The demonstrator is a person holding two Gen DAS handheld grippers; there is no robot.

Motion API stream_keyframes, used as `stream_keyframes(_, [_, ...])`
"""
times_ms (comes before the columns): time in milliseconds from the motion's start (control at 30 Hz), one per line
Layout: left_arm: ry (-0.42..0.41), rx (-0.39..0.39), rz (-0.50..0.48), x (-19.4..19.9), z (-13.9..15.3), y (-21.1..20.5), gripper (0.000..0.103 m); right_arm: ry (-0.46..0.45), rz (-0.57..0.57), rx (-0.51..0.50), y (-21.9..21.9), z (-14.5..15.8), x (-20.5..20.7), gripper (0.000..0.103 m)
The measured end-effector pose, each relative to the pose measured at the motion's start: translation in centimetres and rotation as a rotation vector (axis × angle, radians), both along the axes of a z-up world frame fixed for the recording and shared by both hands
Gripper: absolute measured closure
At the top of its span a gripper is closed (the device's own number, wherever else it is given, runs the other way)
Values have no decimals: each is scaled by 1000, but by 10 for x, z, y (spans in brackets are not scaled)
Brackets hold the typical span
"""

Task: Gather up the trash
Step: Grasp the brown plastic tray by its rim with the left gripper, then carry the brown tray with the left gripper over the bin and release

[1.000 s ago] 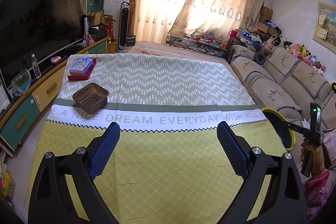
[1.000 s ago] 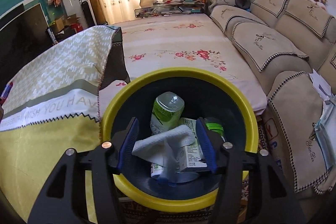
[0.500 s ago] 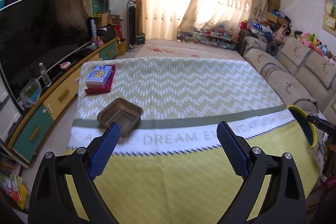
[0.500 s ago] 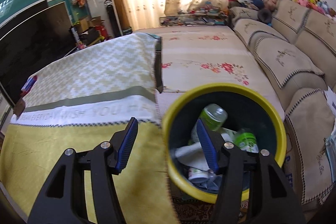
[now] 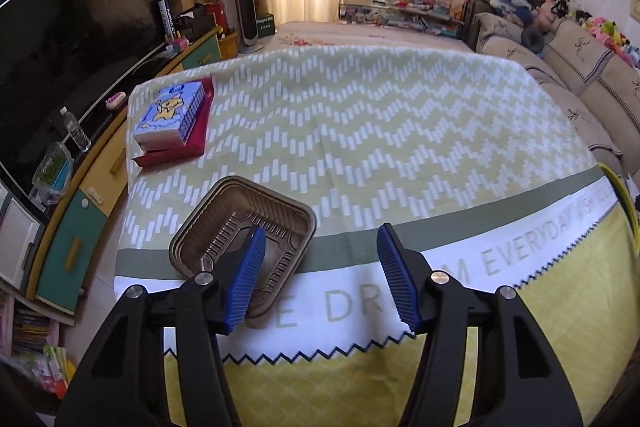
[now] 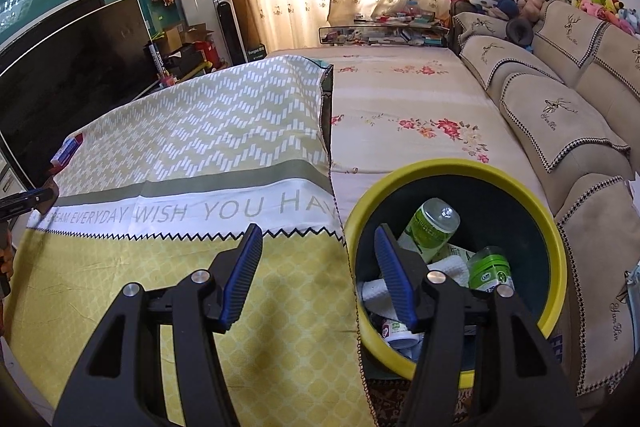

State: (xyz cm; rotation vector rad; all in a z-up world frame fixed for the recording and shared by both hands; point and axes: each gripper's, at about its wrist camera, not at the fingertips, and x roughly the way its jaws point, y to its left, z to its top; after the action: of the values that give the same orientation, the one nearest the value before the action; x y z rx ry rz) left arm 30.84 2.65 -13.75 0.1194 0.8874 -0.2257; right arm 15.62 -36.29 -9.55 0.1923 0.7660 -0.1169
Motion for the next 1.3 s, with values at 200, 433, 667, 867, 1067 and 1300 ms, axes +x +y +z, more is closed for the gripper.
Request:
stream_keyframes(200, [46, 13, 3, 11, -14, 3, 67, -3, 4, 11, 1, -1, 0, 47])
stream_keyframes(433, [34, 19, 8, 6, -12, -3, 98, -31, 14, 21, 0, 9, -8, 47])
stream_keyframes(667, [-36, 8, -120, -28, 26, -68, 98, -81, -2, 27, -18, 23, -34, 47])
stream_keyframes(867, [-72, -33, -336, -60, 55, -170, 98, -107, -63, 6, -50, 32, -68, 47])
stream_keyframes(1067, [-78, -70, -581, -88, 70, -294, 98, -108, -179, -48, -89, 34, -106, 46])
stream_keyframes(1300, [-30, -91, -760, -106, 68, -408, 98, -110, -266, -49, -122, 27, -139, 45])
